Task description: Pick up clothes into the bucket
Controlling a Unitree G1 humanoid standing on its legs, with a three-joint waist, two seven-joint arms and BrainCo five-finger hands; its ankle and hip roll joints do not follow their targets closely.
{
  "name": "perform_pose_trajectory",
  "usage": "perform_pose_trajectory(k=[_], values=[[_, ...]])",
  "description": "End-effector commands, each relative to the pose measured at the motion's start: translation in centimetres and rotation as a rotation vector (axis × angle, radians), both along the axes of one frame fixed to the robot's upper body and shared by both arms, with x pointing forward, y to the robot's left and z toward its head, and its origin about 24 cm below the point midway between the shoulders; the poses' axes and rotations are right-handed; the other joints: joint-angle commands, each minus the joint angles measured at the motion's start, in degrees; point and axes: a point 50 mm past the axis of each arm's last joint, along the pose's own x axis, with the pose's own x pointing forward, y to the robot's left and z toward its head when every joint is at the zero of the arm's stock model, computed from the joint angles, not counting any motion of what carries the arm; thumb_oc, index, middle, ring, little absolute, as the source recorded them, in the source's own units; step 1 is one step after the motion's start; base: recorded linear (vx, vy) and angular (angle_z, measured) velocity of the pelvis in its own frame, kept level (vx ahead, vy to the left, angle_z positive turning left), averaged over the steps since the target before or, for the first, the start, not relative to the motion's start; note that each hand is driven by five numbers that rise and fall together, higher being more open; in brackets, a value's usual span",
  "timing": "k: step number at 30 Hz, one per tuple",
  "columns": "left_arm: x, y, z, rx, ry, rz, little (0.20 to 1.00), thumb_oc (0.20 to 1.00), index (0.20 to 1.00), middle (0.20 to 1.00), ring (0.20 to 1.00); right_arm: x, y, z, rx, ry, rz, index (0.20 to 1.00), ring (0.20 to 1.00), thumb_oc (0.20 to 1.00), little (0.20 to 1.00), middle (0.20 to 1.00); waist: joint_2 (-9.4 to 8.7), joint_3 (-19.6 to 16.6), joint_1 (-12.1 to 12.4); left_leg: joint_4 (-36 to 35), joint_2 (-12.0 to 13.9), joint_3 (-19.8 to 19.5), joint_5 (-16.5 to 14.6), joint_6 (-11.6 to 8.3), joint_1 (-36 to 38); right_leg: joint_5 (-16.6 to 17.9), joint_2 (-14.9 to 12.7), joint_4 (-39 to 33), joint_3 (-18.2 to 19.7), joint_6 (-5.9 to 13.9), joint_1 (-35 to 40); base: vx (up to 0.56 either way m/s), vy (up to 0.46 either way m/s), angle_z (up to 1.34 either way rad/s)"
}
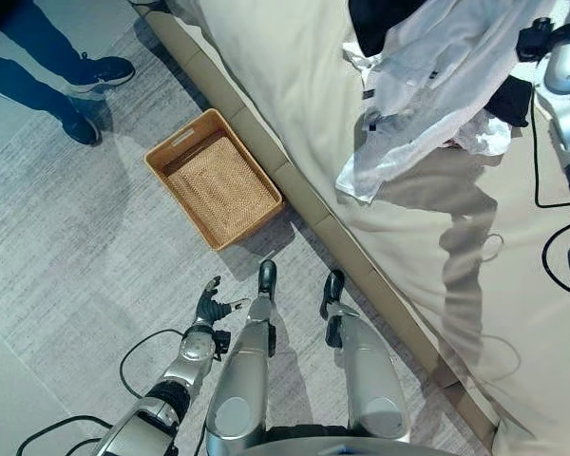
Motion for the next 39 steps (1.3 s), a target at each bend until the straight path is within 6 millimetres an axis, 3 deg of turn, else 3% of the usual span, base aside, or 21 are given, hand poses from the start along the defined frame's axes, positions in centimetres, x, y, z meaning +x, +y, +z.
perform_pose_trajectory(k=[1,11,12,13,14,15,16,17,22,39], values=[[-2.4,2.3,-1.5,0.062,0.074,0.045,1.0,1.0,1.0,1.0,1.0,-2.5,-0.8,3.7,-0.03,-0.166,-0.039,0.2,0.2,0.2,0.2,0.2,-4.42,-4.87,0.01,3.8,-0.13,2.19,-7.51,0.08,3.46,3.93,-3.06,-5.27,1.55,5.63,4.89,-0.01,0.025,-0.1],[-3.7,2.4,-2.8,0.07,0.159,0.057,1.0,1.0,1.0,1.0,1.0,0.7,-2.2,-0.5,0.015,0.084,-0.068,0.2,0.2,0.2,0.2,0.2,-4.64,-5.09,-0.16,3.87,-0.06,3.72,-7.07,0.16,3.37,5.36,-2.63,-7.35,2.93,5.59,5.1,-0.02,0.029,-0.09],[-3.9,2.5,-2.9,0.071,0.169,0.059,1.0,1.0,1.0,1.0,1.0,1.2,-2.1,-1.2,0.0,0.131,-0.061,0.551,0.551,0.551,0.551,0.551,-4.58,-5.01,-0.15,3.68,0.01,3.83,-6.9,0.11,3.38,5.47,-2.64,-7.53,2.92,5.6,5.08,-0.01,0.005,-0.04],[-3.9,2.3,-3.0,0.07,0.173,0.054,1.0,1.0,1.0,1.0,1.0,1.6,-2.0,-1.8,0.005,0.162,-0.042,0.953,0.953,0.953,0.953,0.953,-4.55,-4.91,-0.15,3.58,0.01,3.89,-6.79,0.07,3.34,5.54,-2.58,-7.59,2.96,5.59,5.05,-0.02,0.005,-0.04],[-3.9,2.3,-3.0,0.067,0.177,0.052,1.0,1.0,1.0,1.0,1.0,1.9,-1.8,-2.3,-0.001,0.203,-0.016,1.0,1.0,1.0,1.0,1.0,-4.56,-4.79,-0.14,3.54,-0.02,3.95,-6.68,0.02,3.29,5.62,-2.54,-7.62,2.97,5.6,4.97,-0.02,-0.005,-0.05],[-3.8,2.0,-3.1,0.051,0.178,0.038,1.0,1.0,1.0,1.0,1.0,2.5,-2.2,-3.5,0.048,0.286,0.051,0.818,0.818,0.818,0.818,0.818,-4.42,-4.54,0.02,3.4,-0.02,3.93,-6.44,-0.1,3.22,5.67,-2.52,-7.77,2.83,5.56,4.92,-0.01,-0.007,-0.04],[-3.8,2.0,-3.1,0.051,0.178,0.038,1.0,1.0,1.0,1.0,1.0,2.5,-2.3,-3.5,0.048,0.286,0.052,0.388,0.388,0.388,0.388,0.388,-4.4,-4.54,0.02,3.39,-0.02,3.92,-6.43,-0.1,3.23,5.67,-2.51,-7.78,2.83,5.56,4.93,-0.01,-0.012,-0.03],[-3.8,1.9,-3.1,0.04,0.183,0.031,1.0,1.0,1.0,1.0,1.0,2.9,-2.2,-4.4,0.061,0.34,0.109,0.2,0.2,0.2,0.2,0.2,-4.38,-4.43,0.11,3.39,0.04,3.91,-6.29,-0.19,3.19,5.72,-2.59,-7.83,2.71,5.55,4.89,0.0,0.0,0.0],[-3.9,1.7,-3.2,0.017,0.197,0.002,1.0,1.0,1.0,1.0,1.0,3.1,-3.3,-6.4,0.142,0.418,0.178,0.2,0.2,0.2,0.2,0.2,-3.98,-3.99,0.43,2.68,0.18,3.51,-5.74,-0.39,3.21,5.73,-2.59,-7.97,2.59,5.49,4.83,0.0,0.0,0.0],[-3.1,0.9,-3.0,0.024,0.19,-0.015,1.0,1.0,1.0,1.0,1.0,3.3,-3.0,-6.0,0.186,0.375,0.168,0.2,0.2,0.2,0.2,0.2,-3.91,-3.82,0.42,1.82,0.6,3.31,-5.44,-0.5,3.62,5.54,-2.14,-8.44,2.61,5.46,5.1,0.0,0.0,0.0]])
